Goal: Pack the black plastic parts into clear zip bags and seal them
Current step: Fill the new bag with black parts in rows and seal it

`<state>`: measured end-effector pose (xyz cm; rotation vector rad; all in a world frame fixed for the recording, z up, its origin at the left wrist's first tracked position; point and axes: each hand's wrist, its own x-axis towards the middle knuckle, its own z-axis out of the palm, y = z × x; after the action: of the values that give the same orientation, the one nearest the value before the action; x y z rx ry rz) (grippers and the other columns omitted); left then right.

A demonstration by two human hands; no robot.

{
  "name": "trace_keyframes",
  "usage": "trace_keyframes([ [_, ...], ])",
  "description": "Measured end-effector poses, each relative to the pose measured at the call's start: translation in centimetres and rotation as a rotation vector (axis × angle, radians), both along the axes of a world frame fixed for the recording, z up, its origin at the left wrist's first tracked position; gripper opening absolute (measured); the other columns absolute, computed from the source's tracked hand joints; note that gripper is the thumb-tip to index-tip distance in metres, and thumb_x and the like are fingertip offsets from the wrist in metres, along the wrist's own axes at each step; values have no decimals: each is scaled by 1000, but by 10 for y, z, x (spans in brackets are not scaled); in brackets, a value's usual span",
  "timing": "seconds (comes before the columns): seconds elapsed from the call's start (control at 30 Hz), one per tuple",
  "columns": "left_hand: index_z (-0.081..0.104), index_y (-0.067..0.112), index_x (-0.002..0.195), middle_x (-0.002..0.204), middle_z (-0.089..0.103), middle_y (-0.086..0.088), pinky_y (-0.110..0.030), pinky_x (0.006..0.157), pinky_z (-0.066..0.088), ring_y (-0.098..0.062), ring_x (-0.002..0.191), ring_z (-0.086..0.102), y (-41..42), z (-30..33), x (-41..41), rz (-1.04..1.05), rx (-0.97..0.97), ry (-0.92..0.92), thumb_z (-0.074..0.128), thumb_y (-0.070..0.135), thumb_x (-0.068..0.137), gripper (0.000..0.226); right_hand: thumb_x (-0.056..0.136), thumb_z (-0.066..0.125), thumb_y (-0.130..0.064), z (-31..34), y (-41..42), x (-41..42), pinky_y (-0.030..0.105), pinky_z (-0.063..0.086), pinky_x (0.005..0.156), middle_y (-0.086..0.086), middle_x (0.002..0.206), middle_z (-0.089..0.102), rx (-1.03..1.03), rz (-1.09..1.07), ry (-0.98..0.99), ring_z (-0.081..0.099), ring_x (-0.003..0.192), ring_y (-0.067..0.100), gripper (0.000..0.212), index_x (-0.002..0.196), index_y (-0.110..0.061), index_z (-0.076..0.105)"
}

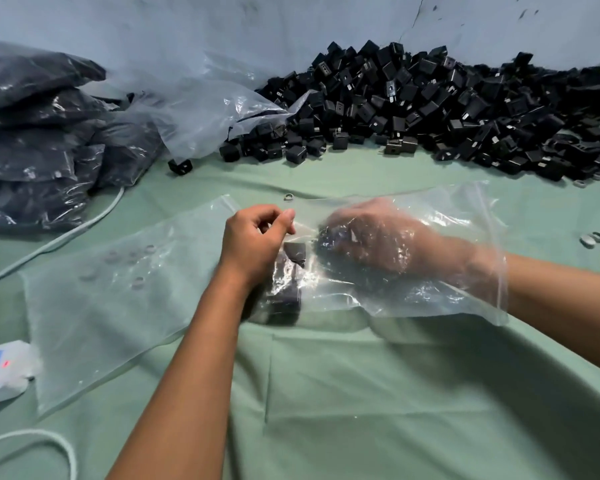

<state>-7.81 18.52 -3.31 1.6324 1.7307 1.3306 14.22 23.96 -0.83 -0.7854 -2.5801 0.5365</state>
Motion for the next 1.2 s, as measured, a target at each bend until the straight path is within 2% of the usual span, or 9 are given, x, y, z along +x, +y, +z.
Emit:
trace_keyframes([
  [0.13,73,20,65,65,67,6,-17,60,38,-5,63,57,4,-4,1,-4,13,56,59,41,93,38,87,70,-9,-20,21,-18,10,52,71,-24,80,70,-180,-155,105,68,77,-1,17,100,-16,78],
  [0.23,73,19,67,67,67,4,-18,61,39,-7,66,57,6,-5,0,4,39,66,57,39,94,37,89,70,9,-20,14,-29,44,56,97,13,108,75,-426,-68,247,70,104,25,23,110,1,74],
  [0.37,73,14,76,79,71,0,-31,74,50,-15,80,65,6,-2,0,63,69,38,52,30,97,34,83,74,9,-9,3,-17,17,53,93,8,111,68,-435,44,223,67,106,7,33,114,-1,73],
  [0.53,71,10,82,81,70,-5,-42,79,51,-24,84,64,7,3,-3,259,117,-77,49,16,102,30,91,62,14,-6,-2,-20,49,58,92,14,118,67,-594,6,339,66,102,40,41,126,-4,69],
  [0.63,69,12,81,81,69,-4,-43,80,52,-20,83,63,7,5,-3,296,91,-186,50,13,103,29,92,55,16,-4,1,-18,68,45,101,31,135,57,-687,-37,382,51,119,62,55,105,-32,78],
  [0.8,72,14,82,80,72,2,-38,80,55,-18,83,67,7,3,-1,188,19,-118,60,14,97,19,91,65,5,3,5,-28,44,62,85,-15,86,77,-516,21,207,75,89,27,52,139,-15,60],
  [0.9,71,18,79,75,70,6,-32,76,54,-10,75,64,7,1,1,136,-9,-75,65,14,93,16,92,67,4,-1,10,-31,42,63,80,-1,88,74,-373,-29,121,74,89,36,41,132,-9,66],
  [1.07,71,21,77,75,70,7,-30,76,52,-11,78,66,7,1,2,141,-16,-91,63,15,94,20,92,67,6,-9,13,-31,6,51,72,-20,88,66,-332,-41,158,65,79,-15,25,116,0,71],
  [1.2,71,19,77,75,70,7,-29,75,52,-11,78,66,6,2,1,151,-18,-143,62,14,94,20,92,70,0,-12,15,-24,14,54,76,1,100,71,-342,-48,198,68,87,-3,23,115,1,70],
])
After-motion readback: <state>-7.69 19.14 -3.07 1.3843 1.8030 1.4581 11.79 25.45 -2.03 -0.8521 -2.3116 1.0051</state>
